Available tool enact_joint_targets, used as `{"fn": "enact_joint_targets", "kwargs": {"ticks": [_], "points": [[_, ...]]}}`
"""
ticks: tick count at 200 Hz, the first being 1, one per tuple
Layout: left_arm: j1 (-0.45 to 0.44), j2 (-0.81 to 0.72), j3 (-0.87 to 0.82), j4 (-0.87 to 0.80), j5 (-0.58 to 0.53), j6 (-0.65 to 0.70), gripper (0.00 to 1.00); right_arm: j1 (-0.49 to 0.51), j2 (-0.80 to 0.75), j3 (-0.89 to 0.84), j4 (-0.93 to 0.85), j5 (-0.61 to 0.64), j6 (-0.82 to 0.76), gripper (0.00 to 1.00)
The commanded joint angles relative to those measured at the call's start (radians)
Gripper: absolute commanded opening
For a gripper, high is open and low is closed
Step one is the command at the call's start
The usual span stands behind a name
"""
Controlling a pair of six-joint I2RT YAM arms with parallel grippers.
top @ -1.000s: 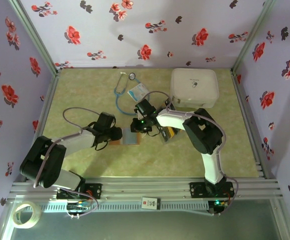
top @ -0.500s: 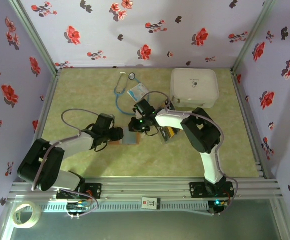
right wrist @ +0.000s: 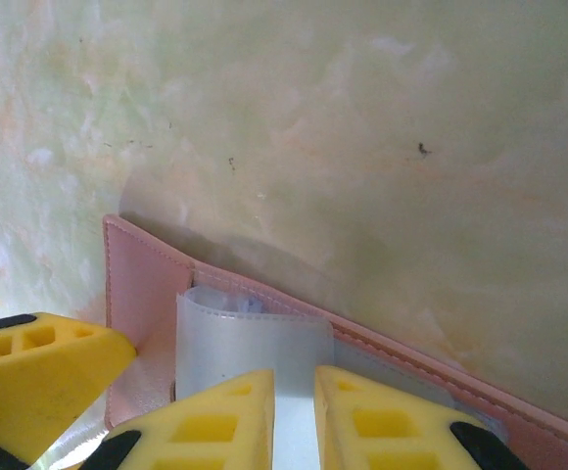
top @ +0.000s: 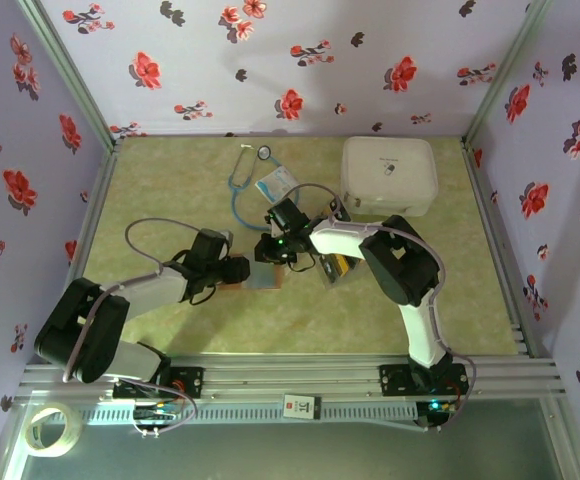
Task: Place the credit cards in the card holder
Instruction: Flip over the card slot in the card holder.
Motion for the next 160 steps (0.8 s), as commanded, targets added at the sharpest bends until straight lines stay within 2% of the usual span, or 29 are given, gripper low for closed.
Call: {"fn": "enact_joint_targets", "kwargs": {"ticks": [1,78,118,160], "points": [[-0.015,0.017,0.002,-0.003,0.008,0.053,0.54,0.008,0.018,0.001,0.009,-0.007,0.016,0.17],[-0.065,0.096,0.044,-0.084,-0.103,0.161,0.54,0.008,0.005,0.003,0.008,-0.006,0.023,0.19],[-0.066,0.104,0.026,-0.07,-0.109,0.154,0.54,-0.009,-0.047,-0.003,0.003,0.006,0.025,0.39],[-0.066,0.113,0.02,-0.063,-0.112,0.145,0.53,-0.021,-0.087,-0.025,0.011,0.018,0.032,0.45]]}}
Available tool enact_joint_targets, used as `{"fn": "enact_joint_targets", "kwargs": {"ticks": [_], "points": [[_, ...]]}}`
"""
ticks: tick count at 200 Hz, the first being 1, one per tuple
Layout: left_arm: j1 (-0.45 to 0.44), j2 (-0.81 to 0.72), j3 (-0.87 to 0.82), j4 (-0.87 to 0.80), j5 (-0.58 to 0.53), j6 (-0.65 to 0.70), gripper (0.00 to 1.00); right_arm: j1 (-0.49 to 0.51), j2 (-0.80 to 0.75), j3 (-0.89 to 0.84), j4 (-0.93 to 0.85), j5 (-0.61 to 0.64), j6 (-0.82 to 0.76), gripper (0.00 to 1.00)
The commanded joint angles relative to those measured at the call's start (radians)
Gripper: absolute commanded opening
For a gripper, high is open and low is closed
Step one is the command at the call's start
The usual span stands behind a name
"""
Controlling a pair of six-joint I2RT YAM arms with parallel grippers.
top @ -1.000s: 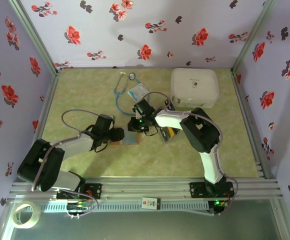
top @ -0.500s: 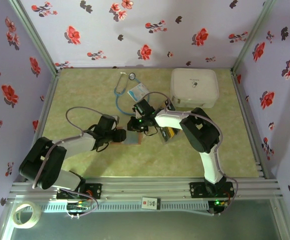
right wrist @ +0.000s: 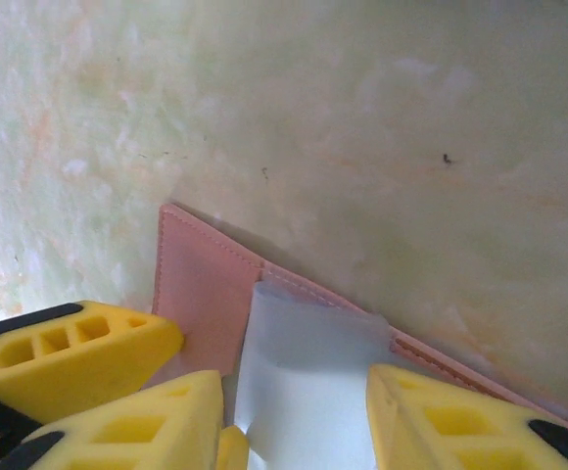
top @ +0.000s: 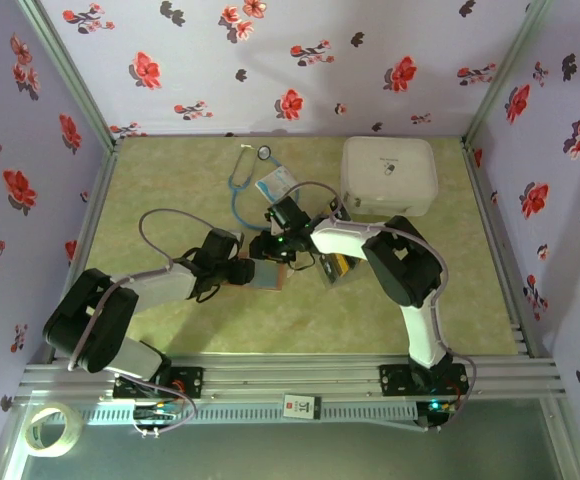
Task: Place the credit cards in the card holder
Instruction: Flip over the card slot in the card holder.
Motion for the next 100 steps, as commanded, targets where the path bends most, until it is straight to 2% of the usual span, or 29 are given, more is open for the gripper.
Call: {"fn": "enact_joint_targets", "kwargs": {"ticks": [1,35,100], "points": [[-0.007,0.042,-0.026,-0.064,-0.018,0.01,0.53,-0.009,-0.053,-0.019,0.001,0.021,0.006,0.46],[-0.007,0.044,-0.025,-0.062,-0.018,0.011,0.53,-0.01,-0.061,-0.048,0.015,0.031,0.019,0.49],[-0.007,0.044,-0.024,-0.059,-0.018,0.006,0.53,-0.006,-0.047,-0.07,0.057,0.002,0.047,0.5]]}}
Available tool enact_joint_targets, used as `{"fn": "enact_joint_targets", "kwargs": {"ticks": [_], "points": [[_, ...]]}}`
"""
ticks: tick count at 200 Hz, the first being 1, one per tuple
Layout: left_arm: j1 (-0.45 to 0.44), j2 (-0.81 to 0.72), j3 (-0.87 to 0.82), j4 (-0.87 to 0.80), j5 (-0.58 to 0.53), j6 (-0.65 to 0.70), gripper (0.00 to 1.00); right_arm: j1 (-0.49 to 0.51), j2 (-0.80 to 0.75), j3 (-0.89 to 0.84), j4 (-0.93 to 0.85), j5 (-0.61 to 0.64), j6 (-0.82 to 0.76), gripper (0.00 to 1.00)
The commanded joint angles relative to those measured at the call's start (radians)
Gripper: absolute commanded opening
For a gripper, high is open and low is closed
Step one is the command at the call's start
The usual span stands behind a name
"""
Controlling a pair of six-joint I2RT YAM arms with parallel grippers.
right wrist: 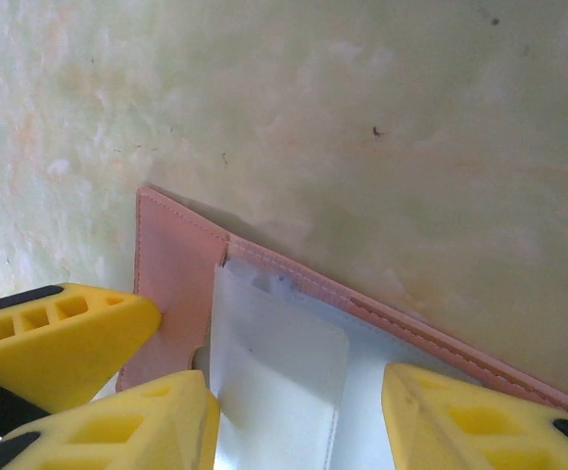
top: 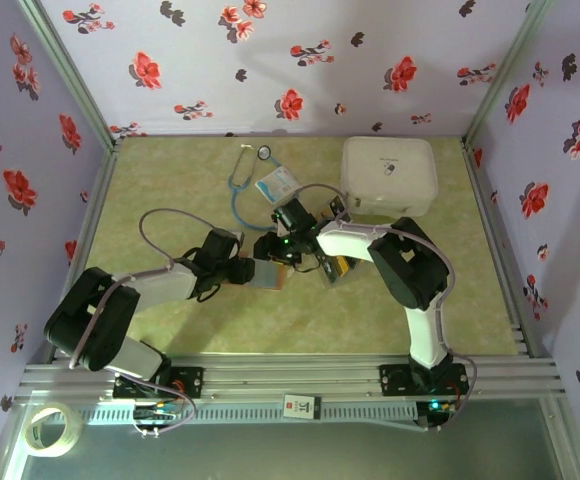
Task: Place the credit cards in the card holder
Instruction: Flip over the card slot in the card holder.
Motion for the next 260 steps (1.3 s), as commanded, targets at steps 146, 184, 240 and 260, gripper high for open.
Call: {"fn": "enact_joint_targets", "kwargs": {"ticks": [146,184,240,260], "points": [[0.077,-0.32,-0.045,-0.075,-0.02,-0.199,0.98,0.051,-0.026,0.066,0.084,-0.078,0.115,0.5],[0.117,-0.437,-0.056,-0.126,-0.064,-0.243,1.0,0.074,0.025,0.13,0.067,-0.069,0.125,0.5],[0.148,-0.511,-0.056,-0.185,-0.087,-0.244,1.0,0.098,0.141,0.22,0.076,-0.069,0.152,0.5],[0.15,-0.511,-0.062,-0.187,-0.084,-0.245,1.0,0.099,0.163,0.236,0.076,-0.077,0.151,0.5]]}}
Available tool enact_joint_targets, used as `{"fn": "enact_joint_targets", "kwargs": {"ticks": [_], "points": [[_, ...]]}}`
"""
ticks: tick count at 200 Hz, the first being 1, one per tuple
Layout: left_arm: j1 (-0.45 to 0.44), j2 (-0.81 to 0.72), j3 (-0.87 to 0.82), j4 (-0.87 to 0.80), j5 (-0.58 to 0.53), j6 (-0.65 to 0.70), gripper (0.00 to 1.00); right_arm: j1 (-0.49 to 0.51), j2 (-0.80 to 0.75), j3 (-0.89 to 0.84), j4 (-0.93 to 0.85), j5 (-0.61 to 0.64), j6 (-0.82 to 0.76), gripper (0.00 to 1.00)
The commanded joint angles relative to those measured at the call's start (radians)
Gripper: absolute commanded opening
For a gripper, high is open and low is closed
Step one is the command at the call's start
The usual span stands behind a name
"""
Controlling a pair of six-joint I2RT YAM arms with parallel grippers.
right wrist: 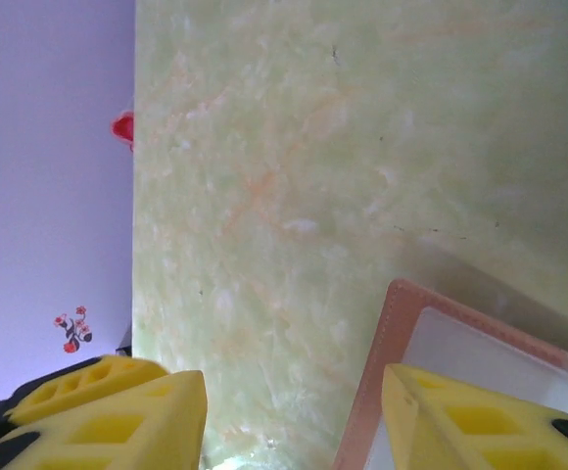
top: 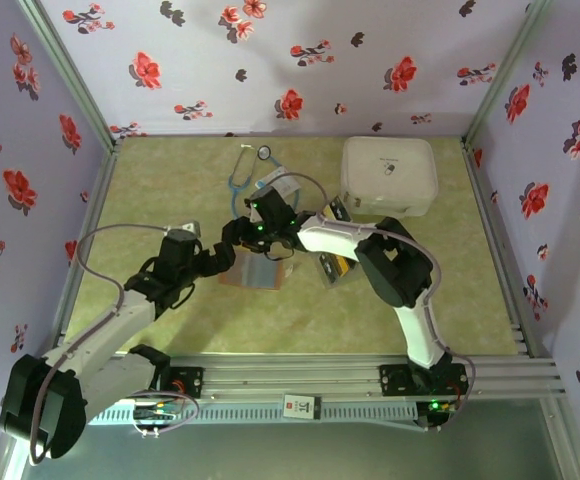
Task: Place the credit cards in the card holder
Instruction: Flip over the card slot in the card holder.
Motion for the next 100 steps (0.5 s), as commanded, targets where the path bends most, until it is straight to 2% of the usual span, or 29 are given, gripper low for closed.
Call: {"fn": "enact_joint_targets", "kwargs": {"ticks": [1,51,100], "points": [[0.011,-0.02,0.002,0.035,-0.024,-0.032,1.0,0.021,0.052,0.018,-0.045,-0.022,0.002,0.5],[0.012,0.003,-0.001,0.03,-0.024,-0.028,1.0,0.015,0.009,0.05,-0.117,-0.034,-0.066,0.5],[0.013,0.076,0.03,0.008,-0.026,-0.017,1.0,-0.026,-0.16,-0.069,-0.165,0.019,-0.141,0.5]]}}
